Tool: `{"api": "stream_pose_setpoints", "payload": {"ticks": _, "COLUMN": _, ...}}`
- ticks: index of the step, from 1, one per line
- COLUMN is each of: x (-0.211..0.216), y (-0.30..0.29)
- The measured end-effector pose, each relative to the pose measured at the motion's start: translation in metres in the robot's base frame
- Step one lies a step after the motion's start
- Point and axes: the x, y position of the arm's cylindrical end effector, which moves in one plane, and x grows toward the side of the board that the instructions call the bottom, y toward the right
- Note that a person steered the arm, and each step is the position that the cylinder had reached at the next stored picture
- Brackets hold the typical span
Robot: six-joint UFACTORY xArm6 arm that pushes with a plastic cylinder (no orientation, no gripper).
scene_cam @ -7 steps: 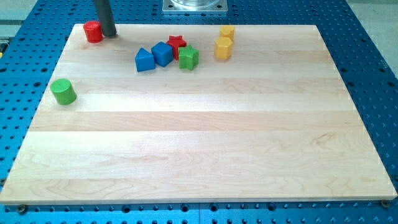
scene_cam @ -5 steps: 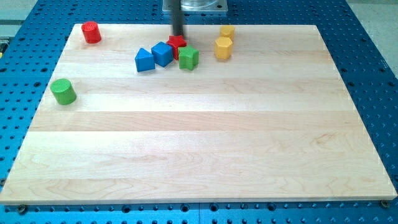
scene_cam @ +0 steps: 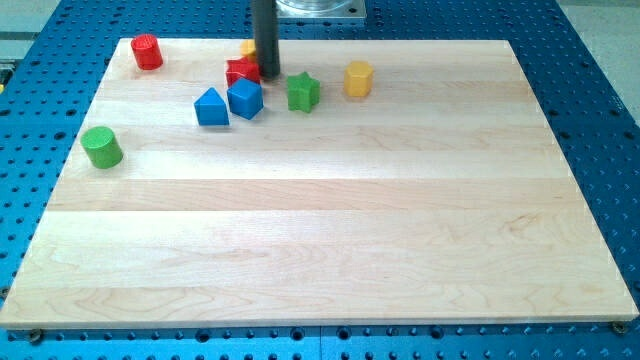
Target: Move the yellow heart diagonal to the top left of the triangle
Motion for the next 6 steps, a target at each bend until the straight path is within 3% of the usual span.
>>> {"api": "stream_pose_setpoints", "payload": {"ticks": 2, "x": -0.032, "y": 0.032}}
{"api": "stream_pose_setpoints", "payload": {"ticks": 4, "x": -0.025, "y": -0.083}}
{"api": "stream_pose_setpoints", "payload": {"ticks": 5, "x": -0.025, "y": -0.066}}
{"api": "stream_pose_setpoints", "payload": {"ticks": 6, "x": -0.025, "y": 0.023}}
